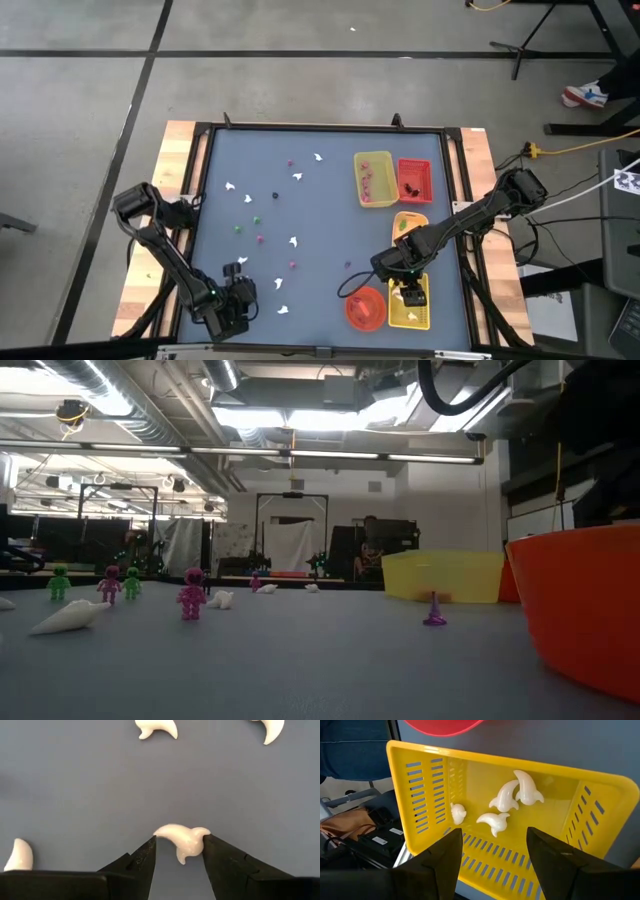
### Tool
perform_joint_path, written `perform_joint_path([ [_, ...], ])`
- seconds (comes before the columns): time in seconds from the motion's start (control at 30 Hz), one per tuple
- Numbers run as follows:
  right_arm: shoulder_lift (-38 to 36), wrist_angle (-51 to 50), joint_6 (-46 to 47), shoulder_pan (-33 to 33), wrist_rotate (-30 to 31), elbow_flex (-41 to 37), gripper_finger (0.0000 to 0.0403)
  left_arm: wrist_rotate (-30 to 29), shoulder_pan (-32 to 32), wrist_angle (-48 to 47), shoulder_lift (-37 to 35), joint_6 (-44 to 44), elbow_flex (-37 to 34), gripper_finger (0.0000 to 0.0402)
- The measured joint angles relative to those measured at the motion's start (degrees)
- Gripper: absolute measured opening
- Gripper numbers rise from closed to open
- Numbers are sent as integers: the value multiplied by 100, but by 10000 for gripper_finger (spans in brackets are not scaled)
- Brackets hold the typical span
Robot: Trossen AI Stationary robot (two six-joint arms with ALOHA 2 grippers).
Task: Sort Halloween decoration
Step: Put the white ghost toy into the yellow box
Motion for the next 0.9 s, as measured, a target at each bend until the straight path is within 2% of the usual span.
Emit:
perform_joint_path([
  [0.73,0,4,0,-1,0,0,220,-78,-2,92,111,0,4,149],
  [0.9,0,4,0,0,0,0,220,-75,-2,100,115,1,4,131],
])
